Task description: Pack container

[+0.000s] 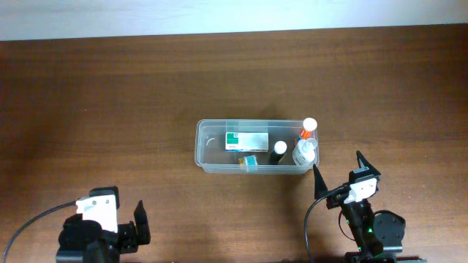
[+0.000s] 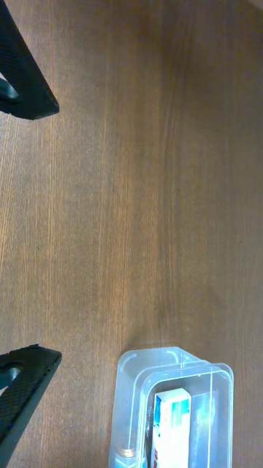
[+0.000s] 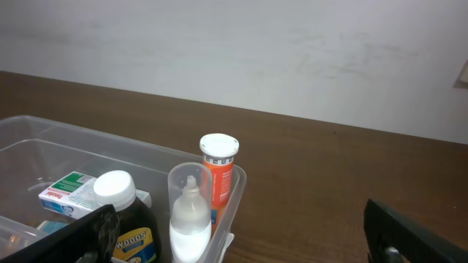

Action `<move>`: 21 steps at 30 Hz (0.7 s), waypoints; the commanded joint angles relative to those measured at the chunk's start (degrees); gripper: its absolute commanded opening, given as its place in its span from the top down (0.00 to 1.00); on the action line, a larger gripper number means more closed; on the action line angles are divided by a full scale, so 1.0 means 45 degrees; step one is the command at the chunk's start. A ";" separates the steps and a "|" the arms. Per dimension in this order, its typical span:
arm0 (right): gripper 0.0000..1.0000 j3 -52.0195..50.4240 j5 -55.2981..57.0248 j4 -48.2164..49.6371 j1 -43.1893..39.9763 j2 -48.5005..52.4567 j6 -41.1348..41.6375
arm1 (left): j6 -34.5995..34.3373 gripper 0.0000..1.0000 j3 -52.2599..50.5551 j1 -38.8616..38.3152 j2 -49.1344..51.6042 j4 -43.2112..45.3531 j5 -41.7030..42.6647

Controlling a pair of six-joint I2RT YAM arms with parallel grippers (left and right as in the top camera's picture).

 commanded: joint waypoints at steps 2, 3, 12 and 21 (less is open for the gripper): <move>0.01 -0.0039 -0.0350 -0.0063 0.0078 -0.0131 -0.0092 | -0.0126 0.01 -0.0015 0.0034 -0.0087 0.0029 -0.0141; 0.02 -0.0039 -0.0350 -0.0063 0.0078 -0.0131 -0.0092 | -0.0126 0.01 -0.0015 0.0034 -0.0087 0.0029 -0.0141; 0.02 -0.0039 -0.0350 -0.0068 0.0078 -0.0131 -0.0092 | -0.0126 0.01 -0.0015 0.0044 -0.0102 0.0029 -0.0141; 0.02 -0.0039 -0.0350 -0.0063 0.0078 -0.0131 -0.0092 | -0.0126 0.01 -0.0219 0.0044 -0.0296 0.0121 -0.0141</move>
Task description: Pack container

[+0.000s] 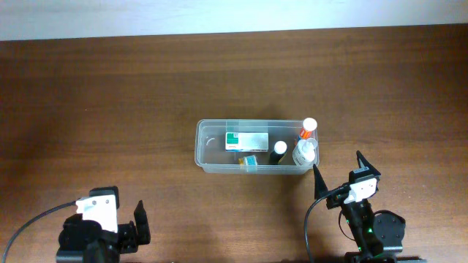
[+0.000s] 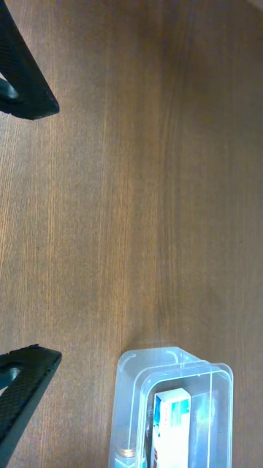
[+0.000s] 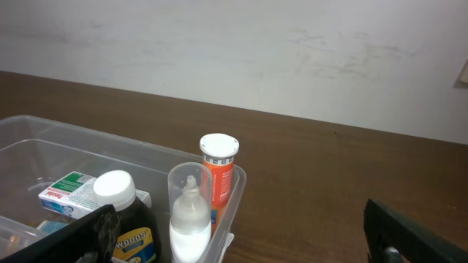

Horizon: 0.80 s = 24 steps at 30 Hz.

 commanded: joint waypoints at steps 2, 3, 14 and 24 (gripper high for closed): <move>0.02 -0.0039 -0.0350 -0.0063 0.0078 -0.0131 -0.0087 | -0.0126 0.01 -0.0355 0.0044 -0.0520 0.0185 -0.0131; 0.02 -0.0039 -0.0350 -0.0063 0.0078 -0.0131 -0.0087 | -0.0126 0.01 -0.0510 0.0044 -0.0724 0.0257 -0.0136; 0.02 -0.0039 -0.0350 -0.0063 0.0078 -0.0131 -0.0087 | -0.0029 0.00 -0.5843 0.0044 -0.4449 0.6081 -0.0432; 0.02 -0.0039 -0.0350 -0.0063 0.0078 -0.0131 -0.0087 | 0.0024 0.01 -1.0860 0.0024 -0.4823 1.3954 -0.1122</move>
